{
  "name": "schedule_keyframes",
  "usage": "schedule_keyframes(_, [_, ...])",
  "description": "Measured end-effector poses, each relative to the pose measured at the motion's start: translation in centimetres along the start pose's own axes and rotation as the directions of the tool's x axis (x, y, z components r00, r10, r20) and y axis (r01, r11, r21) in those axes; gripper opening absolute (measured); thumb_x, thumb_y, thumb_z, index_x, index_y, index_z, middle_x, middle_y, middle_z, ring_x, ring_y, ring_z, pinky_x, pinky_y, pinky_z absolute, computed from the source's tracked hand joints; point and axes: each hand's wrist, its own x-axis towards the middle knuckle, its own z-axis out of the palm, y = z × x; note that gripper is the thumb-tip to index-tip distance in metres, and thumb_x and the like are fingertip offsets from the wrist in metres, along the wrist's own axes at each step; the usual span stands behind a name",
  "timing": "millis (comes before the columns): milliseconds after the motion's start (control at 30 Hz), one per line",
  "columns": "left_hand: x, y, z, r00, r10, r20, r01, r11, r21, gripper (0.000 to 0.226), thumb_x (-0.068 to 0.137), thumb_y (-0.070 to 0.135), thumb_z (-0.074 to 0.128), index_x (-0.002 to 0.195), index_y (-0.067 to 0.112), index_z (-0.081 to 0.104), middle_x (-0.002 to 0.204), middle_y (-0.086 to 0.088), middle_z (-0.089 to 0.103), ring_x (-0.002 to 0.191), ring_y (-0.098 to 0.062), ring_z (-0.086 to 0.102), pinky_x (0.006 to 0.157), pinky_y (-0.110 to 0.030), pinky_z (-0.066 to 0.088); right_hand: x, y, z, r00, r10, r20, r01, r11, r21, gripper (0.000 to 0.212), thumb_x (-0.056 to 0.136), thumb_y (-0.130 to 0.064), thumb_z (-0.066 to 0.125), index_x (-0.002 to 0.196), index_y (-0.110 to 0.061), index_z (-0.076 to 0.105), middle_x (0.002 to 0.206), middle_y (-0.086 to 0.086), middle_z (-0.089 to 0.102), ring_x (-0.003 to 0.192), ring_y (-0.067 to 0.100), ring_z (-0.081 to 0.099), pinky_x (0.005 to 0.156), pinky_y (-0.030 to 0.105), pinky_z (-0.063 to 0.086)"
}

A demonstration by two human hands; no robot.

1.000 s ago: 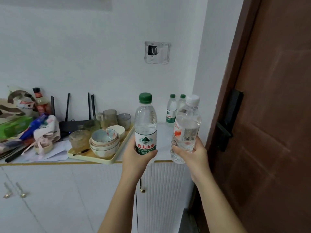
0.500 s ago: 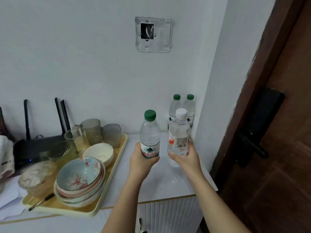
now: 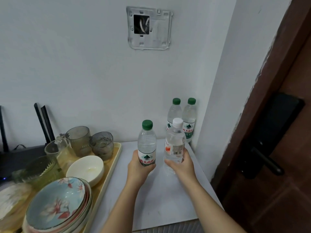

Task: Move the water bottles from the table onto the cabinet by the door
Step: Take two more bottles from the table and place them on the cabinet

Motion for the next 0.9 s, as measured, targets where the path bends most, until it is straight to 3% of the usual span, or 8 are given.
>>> schedule_keyframes(167, [1.6, 0.0, 0.4, 1.000, 0.028, -0.003, -0.028, 1.000, 0.009, 0.056, 0.071, 0.016, 0.081, 0.115, 0.026, 0.049, 0.101, 0.010, 0.061, 0.089, -0.010, 0.058, 0.062, -0.014, 0.040, 1.7, -0.2, 0.6, 0.999, 0.003, 0.041, -0.003, 1.000, -0.008, 0.070, 0.071, -0.007, 0.083, 0.131, -0.026, 0.052, 0.116, -0.011, 0.067, 0.105, 0.004, 0.065, 0.091, 0.025, 0.052])
schedule_keyframes(300, [3.4, 0.1, 0.8, 0.998, 0.055, -0.032, -0.053, 0.997, 0.053, 0.056, 0.069, 0.015, 0.082, 0.115, 0.022, 0.053, 0.108, 0.004, 0.057, 0.101, -0.014, 0.056, 0.076, -0.023, 0.042, 2.9, -0.5, 1.7, 1.000, -0.005, 0.022, 0.005, 1.000, -0.002, 0.070, 0.071, -0.003, 0.083, 0.127, -0.027, 0.047, 0.114, -0.013, 0.064, 0.103, 0.002, 0.063, 0.079, 0.014, 0.048])
schedule_keyframes(433, [5.3, 0.3, 1.1, 0.996, 0.074, -0.056, -0.067, 0.990, 0.125, 0.056, 0.068, 0.015, 0.083, 0.115, 0.018, 0.053, 0.112, -0.003, 0.051, 0.097, -0.005, 0.037, 0.081, -0.022, 0.036, 4.5, -0.4, 2.8, 1.000, -0.020, -0.005, 0.019, 0.996, -0.089, 0.065, 0.069, -0.011, 0.086, 0.120, -0.022, 0.048, 0.115, -0.004, 0.062, 0.107, 0.013, 0.063, 0.086, 0.023, 0.049])
schedule_keyframes(533, [6.4, 0.5, 1.5, 0.993, 0.067, -0.100, -0.051, 0.986, 0.159, 0.054, 0.066, 0.021, 0.084, 0.113, 0.020, 0.056, 0.108, -0.001, 0.054, 0.090, -0.007, 0.042, 0.076, -0.027, 0.040, 5.7, -0.8, 3.9, 0.998, -0.040, -0.044, 0.029, 0.971, -0.236, 0.065, 0.068, -0.019, 0.087, 0.125, -0.017, 0.056, 0.118, 0.000, 0.052, 0.110, 0.017, 0.057, 0.090, 0.024, 0.043])
schedule_keyframes(667, [7.7, 0.6, 2.3, 0.976, 0.100, -0.194, -0.074, 0.988, 0.139, 0.053, 0.062, 0.026, 0.086, 0.106, 0.022, 0.057, 0.103, 0.002, 0.061, 0.090, -0.015, 0.061, 0.072, -0.035, 0.053, 7.1, -1.3, 5.2, 0.993, -0.074, -0.089, 0.041, 0.944, -0.327, 0.070, 0.067, -0.022, 0.088, 0.130, -0.014, 0.057, 0.125, 0.007, 0.055, 0.114, 0.023, 0.057, 0.094, 0.028, 0.044])
schedule_keyframes(900, [9.8, 0.9, 2.9, 0.972, 0.111, -0.206, -0.084, 0.987, 0.134, 0.056, 0.067, 0.019, 0.086, 0.114, 0.015, 0.055, 0.110, -0.003, 0.062, 0.100, -0.023, 0.062, 0.079, -0.037, 0.052, 8.7, -0.8, 5.4, 0.989, -0.072, -0.126, 0.013, 0.907, -0.421, 0.051, 0.071, -0.017, 0.087, 0.113, -0.009, 0.059, 0.112, 0.006, 0.061, 0.103, 0.022, 0.060, 0.086, 0.029, 0.046])
